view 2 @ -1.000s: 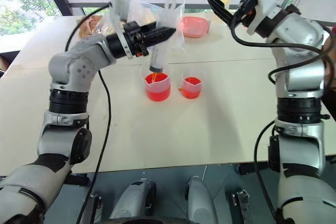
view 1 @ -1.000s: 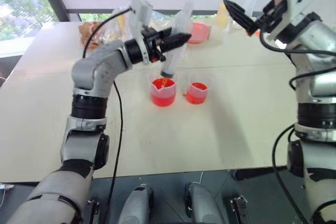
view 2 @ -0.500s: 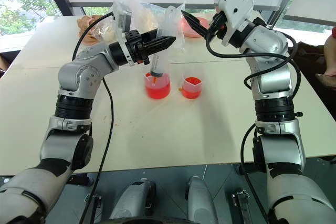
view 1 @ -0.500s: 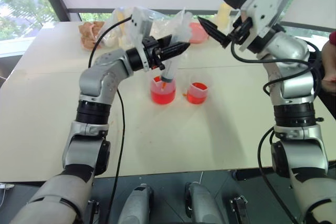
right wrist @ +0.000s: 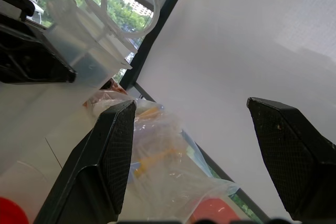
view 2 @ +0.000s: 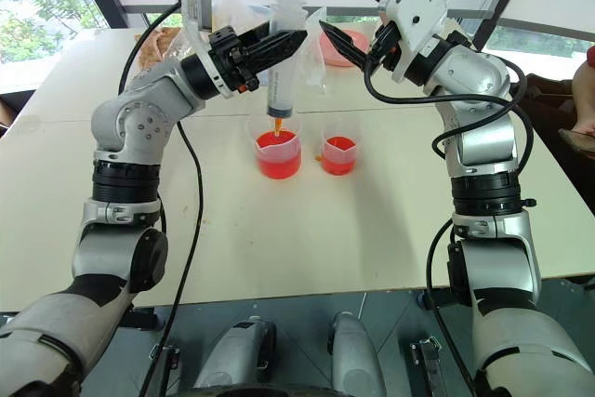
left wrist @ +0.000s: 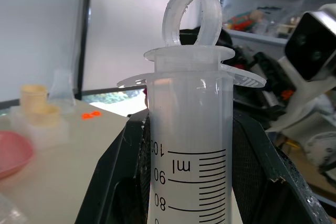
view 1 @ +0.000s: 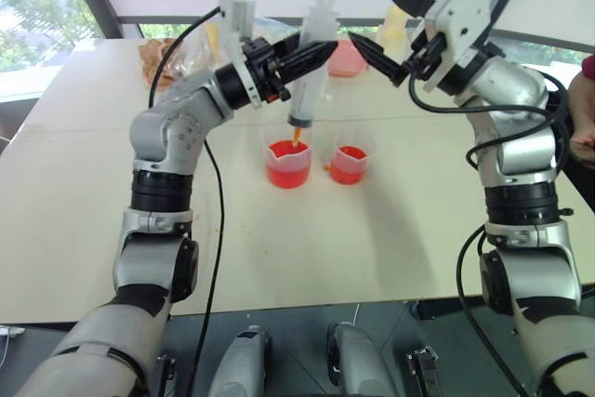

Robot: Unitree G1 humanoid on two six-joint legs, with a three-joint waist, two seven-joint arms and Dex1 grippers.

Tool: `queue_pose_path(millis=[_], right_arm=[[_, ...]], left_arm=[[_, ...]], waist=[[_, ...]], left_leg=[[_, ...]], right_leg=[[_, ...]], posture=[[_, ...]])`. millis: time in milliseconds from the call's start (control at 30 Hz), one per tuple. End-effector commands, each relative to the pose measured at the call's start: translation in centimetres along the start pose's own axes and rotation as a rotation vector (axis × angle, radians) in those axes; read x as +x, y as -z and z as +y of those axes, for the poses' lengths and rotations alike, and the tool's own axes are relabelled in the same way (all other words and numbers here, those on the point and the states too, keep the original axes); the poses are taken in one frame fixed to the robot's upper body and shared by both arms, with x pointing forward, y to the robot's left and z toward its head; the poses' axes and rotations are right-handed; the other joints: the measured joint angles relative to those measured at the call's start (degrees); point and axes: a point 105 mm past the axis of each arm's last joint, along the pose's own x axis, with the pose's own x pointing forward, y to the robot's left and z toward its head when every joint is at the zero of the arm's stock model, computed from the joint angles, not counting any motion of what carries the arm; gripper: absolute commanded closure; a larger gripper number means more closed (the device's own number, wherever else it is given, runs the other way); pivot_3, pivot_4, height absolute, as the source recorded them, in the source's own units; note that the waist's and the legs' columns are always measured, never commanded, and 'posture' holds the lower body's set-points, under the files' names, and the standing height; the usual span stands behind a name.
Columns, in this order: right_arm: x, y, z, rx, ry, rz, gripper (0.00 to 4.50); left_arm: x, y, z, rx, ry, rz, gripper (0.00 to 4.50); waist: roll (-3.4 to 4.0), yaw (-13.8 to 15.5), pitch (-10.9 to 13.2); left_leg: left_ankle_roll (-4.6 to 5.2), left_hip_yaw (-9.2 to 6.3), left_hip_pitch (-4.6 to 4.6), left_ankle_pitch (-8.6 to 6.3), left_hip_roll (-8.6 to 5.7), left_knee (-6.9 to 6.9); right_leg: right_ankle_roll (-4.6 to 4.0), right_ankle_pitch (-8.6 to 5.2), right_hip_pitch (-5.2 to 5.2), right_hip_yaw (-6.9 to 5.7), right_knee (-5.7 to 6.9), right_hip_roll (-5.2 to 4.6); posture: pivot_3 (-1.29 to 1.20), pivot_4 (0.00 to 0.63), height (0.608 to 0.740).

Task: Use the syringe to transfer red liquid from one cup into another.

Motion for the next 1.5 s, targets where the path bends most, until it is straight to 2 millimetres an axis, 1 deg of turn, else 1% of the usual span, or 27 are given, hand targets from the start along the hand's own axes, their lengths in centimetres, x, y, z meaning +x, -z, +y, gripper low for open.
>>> queue_pose_path(millis=[33, 67, 233, 400, 567, 667, 800, 933, 1067, 1167, 1200, 1333, 1367, 1500], right_arm=[[0.5, -2.0, -0.6, -0.042, 0.016, -0.07, 0.99], [0.6, -2.0, -0.6, -0.045, 0.018, -0.071, 0.99], [1.0, -2.0, -0.9, -0.058, 0.032, -0.076, 0.99], [1.6, -1.5, -0.3, -0.059, 0.015, -0.074, 0.99], [2.1, -0.6, 0.6, -0.033, -0.023, -0.067, 0.99], [2.4, 0.0, 1.5, -0.028, -0.058, -0.056, 0.99], [2.5, 0.5, 2.1, -0.011, -0.069, -0.054, 0.99], [2.9, 0.5, 2.4, 0.004, -0.069, -0.066, 0.99], [3.5, 0.3, 2.5, 0.004, -0.058, -0.085, 0.99], [3.6, 0.2, 2.7, 0.002, -0.066, -0.097, 1.77], [3.7, 0.2, 2.9, 0.001, -0.073, -0.099, 2.22], [3.5, 0.2, 3.5, 0.006, -0.102, -0.103, 4.26], [3.4, 0.2, 3.6, 0.009, -0.109, -0.104, 4.39], [3.1, -0.1, 3.9, 0.016, -0.13, -0.106, 4.39]], left_arm=[[-0.1, -1.3, 0.6, 0.08, -0.004, -0.039, 3.04], [-0.2, -1.2, 0.6, 0.089, -0.001, -0.032, 3.04], [-0.4, 1.0, 0.5, 0.151, 0.028, 0.046, 3.04], [-0.7, 2.7, 0.4, 0.186, 0.039, 0.093, 3.04], [-0.7, 3.3, 0.7, 0.196, 0.027, 0.102, 3.04], [-0.5, 2.8, 0.9, 0.182, 0.015, 0.078, 3.04], [-0.5, 2.6, 0.9, 0.174, 0.011, 0.066, 3.04], [-0.7, 3.7, 0.1, 0.181, 0.048, 0.101, 3.04], [-0.8, 4.8, 0.3, 0.218, 0.041, 0.134, 3.04], [-0.9, 5.6, 0.8, 0.231, 0.017, 0.148, 3.04], [-0.9, 6.0, 0.9, 0.237, 0.009, 0.151, 3.04], [-0.8, 7.6, 1.6, 0.249, -0.042, 0.17, 3.04], [-0.9, 8.0, 1.6, 0.249, -0.041, 0.175, 3.04], [-1.0, 9.6, 1.5, 0.231, -0.048, 0.187, 3.04]], waist=[[0.0, 0.0, 0.0], [0.0, 0.0, 0.0], [0.0, 0.0, 0.0], [0.0, 0.0, 0.0], [0.0, -0.1, 0.0], [0.0, -0.1, 0.0], [0.01, -0.1, 0.0], [0.01, -0.1, 0.0], [0.02, -0.2, 0.0], [0.02, -0.2, 0.0], [0.02, -0.2, 0.0], [0.02, -0.1, 0.0], [0.02, 0.0, 0.0], [0.02, 0.0, 0.0]], left_leg=[[0.0, 0.0, 0.0, 0.0, 0.0, 0.0], [0.0, 0.0, 0.0, 0.0, 0.0, 0.0], [0.0, 0.0, -0.01, 0.0, 0.0, 0.0], [0.0, 0.0, 0.0, 0.0, 0.0, 0.0], [0.0, 0.0, 0.0, 0.0, 0.0, 0.0], [0.0, 0.0, 0.0, 0.0, 0.0, 0.0], [0.0, -0.01, -0.01, 0.0, 0.0, 0.0], [0.0, -0.01, -0.01, 0.0, 0.0, 0.0], [0.0, -0.02, 0.0, 0.0, 0.01, -0.01], [0.0, -0.01, 0.0, 0.0, 0.0, -0.01], [0.0, -0.02, 0.0, 0.0, 0.0, -0.01], [0.0, -0.02, 0.0, 0.0, 0.0, -0.01], [0.0, -0.01, 0.0, 0.0, 0.0, -0.01], [0.0, -0.01, -0.01, 0.0, -0.01, 0.0]], right_leg=[[0.0, 0.0, 0.0, 0.0, 0.0, 0.0], [0.0, 0.0, 0.0, 0.0, 0.0, 0.0], [0.0, 0.0, 0.0, 0.0, 0.0, 0.0], [0.0, 0.0, 0.0, 0.0, 0.0, 0.0], [0.0, 0.0, 0.0, 0.0, 0.0, 0.0], [0.0, 0.0, 0.0, 0.0, 0.0, 0.0], [0.0, 0.0, -0.01, 0.0, 0.0, 0.0], [0.0, 0.0, -0.01, -0.01, 0.0, 0.0], [0.0, 0.0, -0.01, 0.0, 0.02, 0.01], [0.0, 0.0, -0.02, 0.0, 0.02, 0.01], [0.0, 0.0, -0.02, 0.0, 0.01, 0.01], [0.0, 0.0, -0.02, -0.01, 0.02, 0.01], [0.0, 0.0, -0.02, 0.0, 0.02, 0.01], [0.0, 0.0, -0.02, -0.01, 0.01, 0.01]], posture=[[0.0, 0.15, 0.74], [0.0, 0.15, 0.74], [0.0, 0.15, 0.74], [0.0, 0.15, 0.74], [0.0, 0.15, 0.74], [0.0, 0.15, 0.74], [0.0, 0.15, 0.74], [0.0, 0.15, 0.74], [0.0, 0.15, 0.74], [0.0, 0.15, 0.74], [0.0, 0.15, 0.74], [0.0, 0.15, 0.74], [0.0, 0.15, 0.74], [0.0, 0.15, 0.74]])
